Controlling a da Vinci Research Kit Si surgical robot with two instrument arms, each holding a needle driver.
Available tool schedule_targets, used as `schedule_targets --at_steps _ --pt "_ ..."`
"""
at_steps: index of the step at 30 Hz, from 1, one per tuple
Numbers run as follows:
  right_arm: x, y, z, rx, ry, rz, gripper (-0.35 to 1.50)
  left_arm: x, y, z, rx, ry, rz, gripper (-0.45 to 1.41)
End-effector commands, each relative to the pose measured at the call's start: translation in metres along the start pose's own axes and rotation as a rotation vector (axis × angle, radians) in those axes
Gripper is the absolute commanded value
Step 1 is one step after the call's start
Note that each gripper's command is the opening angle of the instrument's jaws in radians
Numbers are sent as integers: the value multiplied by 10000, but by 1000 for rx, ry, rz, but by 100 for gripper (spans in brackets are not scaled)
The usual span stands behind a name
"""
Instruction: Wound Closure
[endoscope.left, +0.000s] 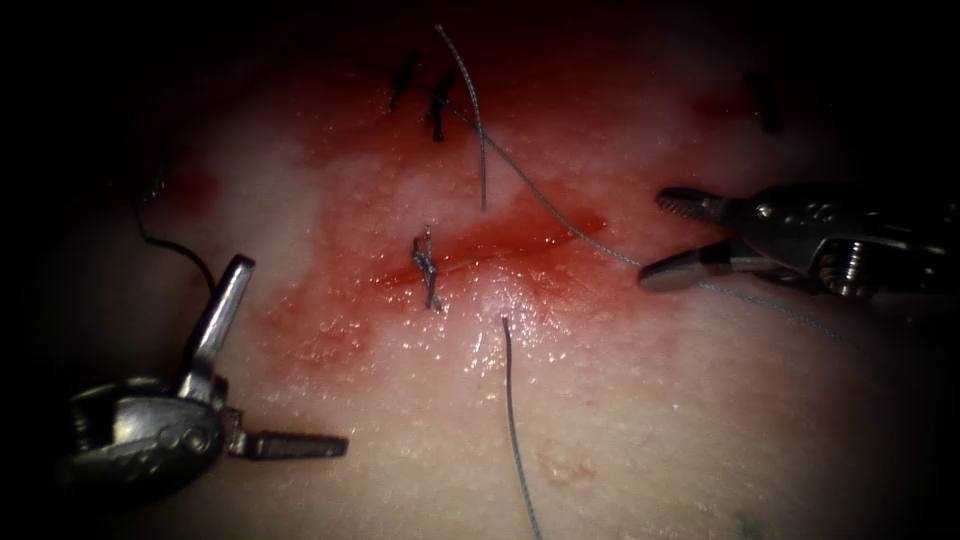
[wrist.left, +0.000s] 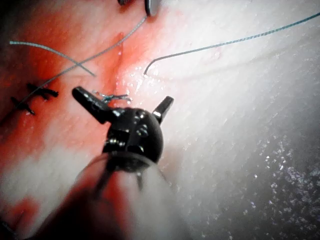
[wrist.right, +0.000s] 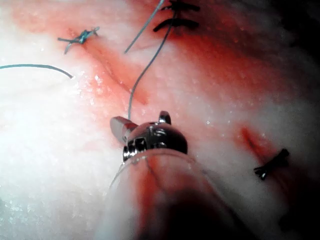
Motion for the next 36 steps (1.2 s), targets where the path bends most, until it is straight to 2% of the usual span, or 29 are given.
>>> schedule_targets --at_steps 1,7,8,9,15,17,18,19,20,22,24,25,28,33,34,36 --pt "-9 1 10 -17 -33 -2 83 -3 5 7 -4 0 -2 126" --pt "-37 17 -10 -58 -125 39 111 -6 13 5 -11 -3 -7 123" --pt "-47 18 -20 -69 -165 44 126 -6 13 5 -13 -4 -7 123" --pt "-51 17 -24 -73 -183 45 130 -6 13 5 -13 -4 -7 123" --pt "-70 7 -44 -1 -272 39 128 -7 15 5 -16 -7 -11 123" --pt "-73 1 -47 20 -297 43 109 -6 17 6 -19 -11 -11 123" --pt "-73 -1 -47 25 -303 55 84 -6 18 6 -23 -10 -11 121" --pt "-71 -3 -45 50 -315 90 -27 -5 18 6 -23 -10 -11 121" --pt "-69 -4 -44 54 -316 110 -35 -4 19 6 -25 -7 -11 121" --pt "-55 -5 -42 15 -321 159 -35 -1 19 5 -26 -6 -18 121" --pt "-37 -6 -43 -10 -289 215 -35 2 18 3 -31 0 -44 120" --pt "-13 -9 -46 -16 -230 276 -35 6 16 1 -38 6 -60 120" --pt "23 -15 -53 -13 -148 368 -35 14 12 -3 -46 20 -71 118" --pt "107 -31 -69 71 23 470 -35 24 11 -11 -42 41 -77 115" --pt "143 -38 -76 110 84 503 -35 26 10 -15 -44 47 -77 115" --pt "177 -46 -81 153 151 529 -35 26 10 -18 -46 53 -76 115"
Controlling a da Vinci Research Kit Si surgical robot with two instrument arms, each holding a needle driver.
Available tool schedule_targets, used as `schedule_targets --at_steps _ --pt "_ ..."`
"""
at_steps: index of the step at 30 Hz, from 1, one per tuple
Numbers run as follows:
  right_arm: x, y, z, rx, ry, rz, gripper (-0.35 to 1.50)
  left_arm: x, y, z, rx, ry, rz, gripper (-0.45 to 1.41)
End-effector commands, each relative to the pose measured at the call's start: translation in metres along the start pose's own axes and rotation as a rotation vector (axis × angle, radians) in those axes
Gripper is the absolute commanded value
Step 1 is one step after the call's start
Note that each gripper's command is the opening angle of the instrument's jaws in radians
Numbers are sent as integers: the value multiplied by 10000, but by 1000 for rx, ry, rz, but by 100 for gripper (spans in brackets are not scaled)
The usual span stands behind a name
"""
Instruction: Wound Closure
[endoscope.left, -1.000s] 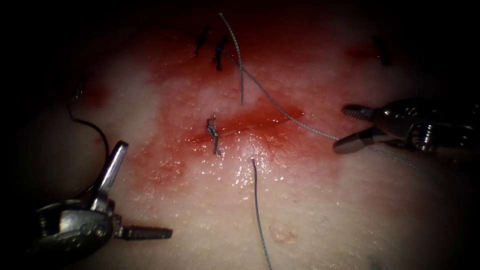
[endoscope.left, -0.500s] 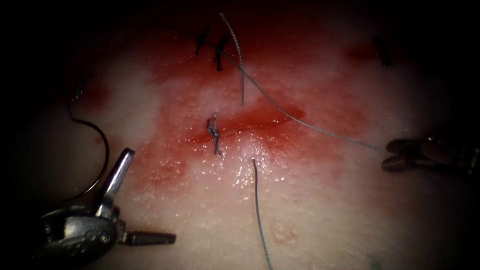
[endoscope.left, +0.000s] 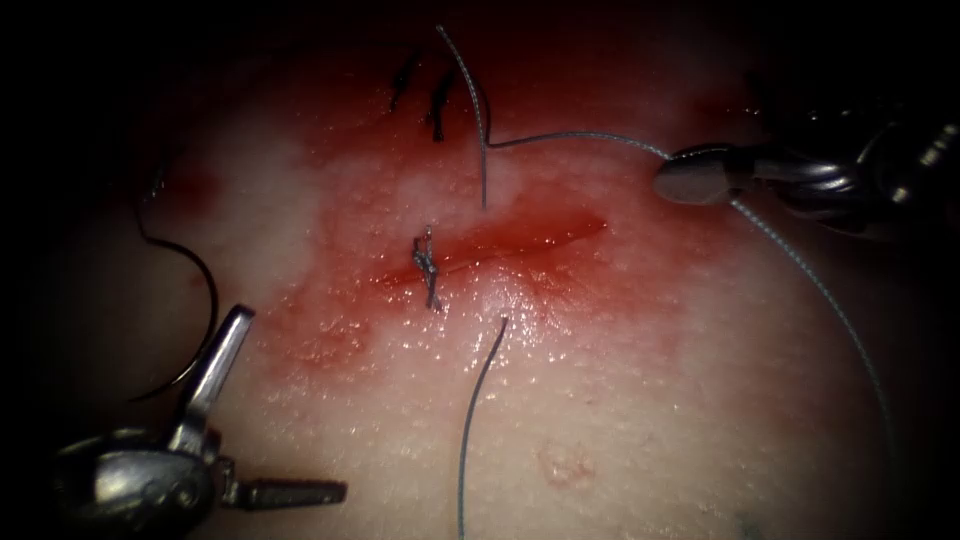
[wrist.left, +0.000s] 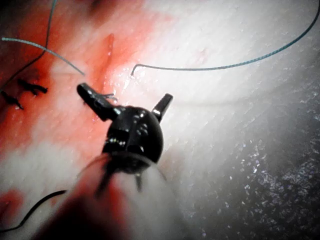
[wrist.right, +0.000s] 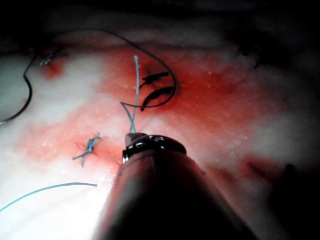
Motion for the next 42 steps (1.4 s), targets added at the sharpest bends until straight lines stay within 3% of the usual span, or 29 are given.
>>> schedule_targets --at_steps 1,3,7,11,12,15,17,20,24,29,30,32,33,37,42 --pt "34 -36 13 64 50 18 -35 -4 3 4 -5 10 2 115" --pt "70 -76 18 133 113 25 -35 -7 2 -6 3 5 4 115" --pt "101 -129 39 237 155 37 -35 -10 -3 -26 20 0 5 115" --pt "111 -177 77 316 113 17 -35 -11 -13 -57 55 -7 1 115" --pt "111 -196 102 341 97 -4 -35 -9 -20 -78 78 -5 -3 115" --pt "104 -211 140 340 70 -25 -35 -2 -31 -114 114 -2 -19 115" --pt "92 -212 192 338 75 -2 -35 13 -43 -149 148 16 -31 106" --pt "84 -206 233 329 86 7 -35 26 -44 -158 159 11 -38 103" --pt "80 -187 304 270 98 -17 -35 45 -29 -136 126 61 72 103" --pt "69 -171 360 245 116 -61 -35 59 -22 -118 112 81 73 103" --pt "61 -167 384 232 124 -81 -35 69 -21 -111 108 89 69 96" --pt "54 -166 404 219 130 -97 -35 84 -20 -100 98 105 68 91" --pt "49 -164 426 210 136 -121 -35 101 -17 -86 80 139 56 74" --pt "49 -156 465 219 137 -157 -35 125 1 -51 45 228 51 36" --pt "64 -150 479 247 130 -172 -35 121 25 -19 -9 254 -1 31"
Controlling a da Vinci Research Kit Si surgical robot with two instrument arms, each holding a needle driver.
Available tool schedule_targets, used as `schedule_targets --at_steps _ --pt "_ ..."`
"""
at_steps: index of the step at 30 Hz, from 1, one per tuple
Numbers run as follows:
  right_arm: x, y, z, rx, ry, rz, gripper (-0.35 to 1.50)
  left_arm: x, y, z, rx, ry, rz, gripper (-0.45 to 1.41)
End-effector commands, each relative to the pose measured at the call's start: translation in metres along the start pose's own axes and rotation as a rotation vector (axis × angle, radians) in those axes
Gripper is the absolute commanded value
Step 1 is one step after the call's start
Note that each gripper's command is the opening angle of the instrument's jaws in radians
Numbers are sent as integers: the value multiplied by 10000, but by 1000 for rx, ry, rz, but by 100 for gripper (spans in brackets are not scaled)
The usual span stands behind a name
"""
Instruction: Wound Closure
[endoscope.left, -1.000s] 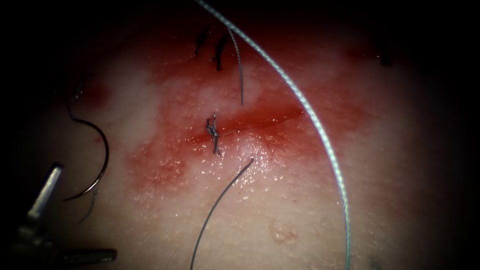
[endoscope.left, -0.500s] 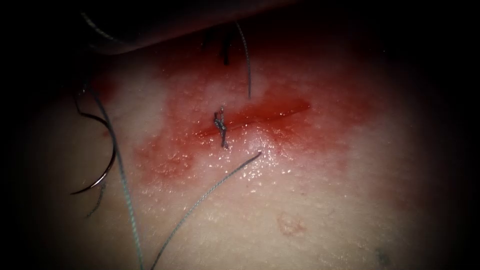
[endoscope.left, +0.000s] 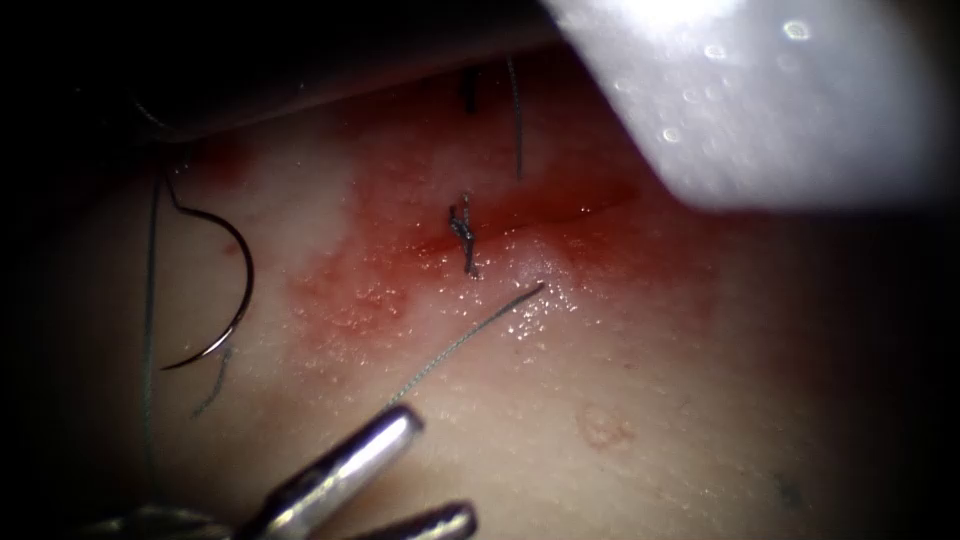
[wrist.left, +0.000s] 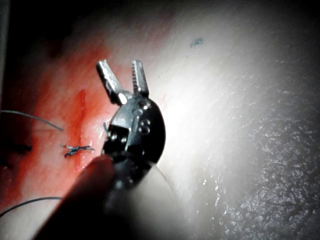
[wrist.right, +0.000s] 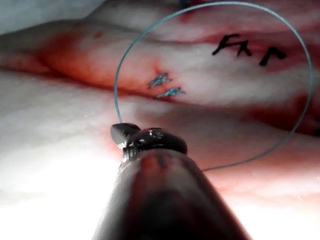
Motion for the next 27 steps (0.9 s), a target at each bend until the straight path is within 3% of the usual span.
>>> schedule_targets --at_steps 1,6,16,22,27 --pt "11 5 12 19 -2 -5 -35 -15 14 14 -32 -33 -31 27" --pt "16 3 9 39 -10 -8 -35 -50 29 22 -102 -156 -60 22" --pt "18 -6 -10 73 -7 -5 -35 -137 -18 25 -13 -322 -63 29" --pt "18 -3 -15 66 -6 -5 -35 -167 0 26 -128 -508 -75 79" --pt "20 -1 -13 55 -2 -4 -35 -166 16 22 -182 -614 -166 111"
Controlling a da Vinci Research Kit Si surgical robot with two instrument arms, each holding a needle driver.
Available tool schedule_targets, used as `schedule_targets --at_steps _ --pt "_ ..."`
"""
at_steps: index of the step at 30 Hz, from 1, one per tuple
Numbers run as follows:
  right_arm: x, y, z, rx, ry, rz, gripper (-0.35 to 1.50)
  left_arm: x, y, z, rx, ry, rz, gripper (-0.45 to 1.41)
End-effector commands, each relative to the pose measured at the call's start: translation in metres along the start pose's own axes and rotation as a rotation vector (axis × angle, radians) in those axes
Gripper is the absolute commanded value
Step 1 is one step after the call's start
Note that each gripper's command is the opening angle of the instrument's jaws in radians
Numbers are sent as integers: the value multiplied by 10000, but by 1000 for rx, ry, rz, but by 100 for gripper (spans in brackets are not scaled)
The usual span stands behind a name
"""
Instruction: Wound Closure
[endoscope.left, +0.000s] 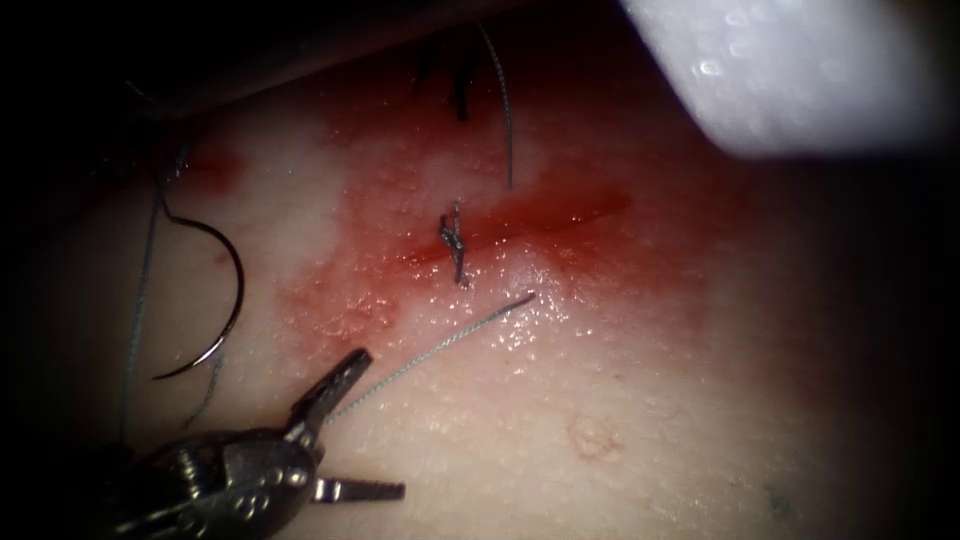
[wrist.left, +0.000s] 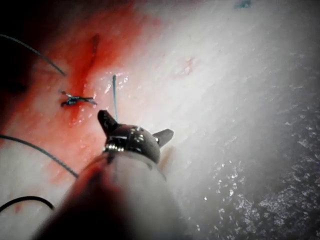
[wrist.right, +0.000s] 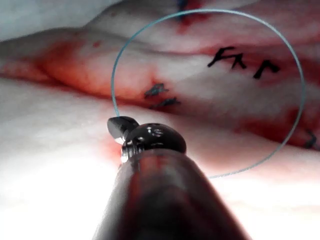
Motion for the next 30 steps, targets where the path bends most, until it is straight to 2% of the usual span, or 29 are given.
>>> schedule_targets --at_steps 1,6,11,14,17,19,20,26,27,28,30 --pt "2 2 10 -1 -1 -1 -35 0 2 4 -12 -12 -7 113" --pt "-2 3 9 -9 -13 -5 -35 -10 3 -10 56 -188 3 118" --pt "-5 2 10 -17 -20 -6 -35 -32 12 -17 42 -348 33 115" --pt "-5 2 11 -19 -26 -6 -35 -43 17 -19 25 -400 37 109" --pt "-5 2 11 -22 -25 -6 -35 -47 18 -21 23 -431 10 73" --pt "-5 2 11 -26 -27 -6 -35 -46 17 -23 16 -426 -17 7" --pt "-5 2 11 -26 -27 -6 -35 -46 16 -25 15 -426 -25 -45" --pt "-6 3 7 -24 -28 -6 -35 -44 14 -34 -12 -407 -72 -45" --pt "-5 3 3 -20 -29 -5 -3 -46 10 -35 -13 -408 -78 -45" --pt "-3 4 1 -15 -22 -4 47 -47 8 -36 -13 -407 -73 -45" --pt "2 4 -8 4 11 0 133 -49 3 -36 -3 -384 -61 -45"
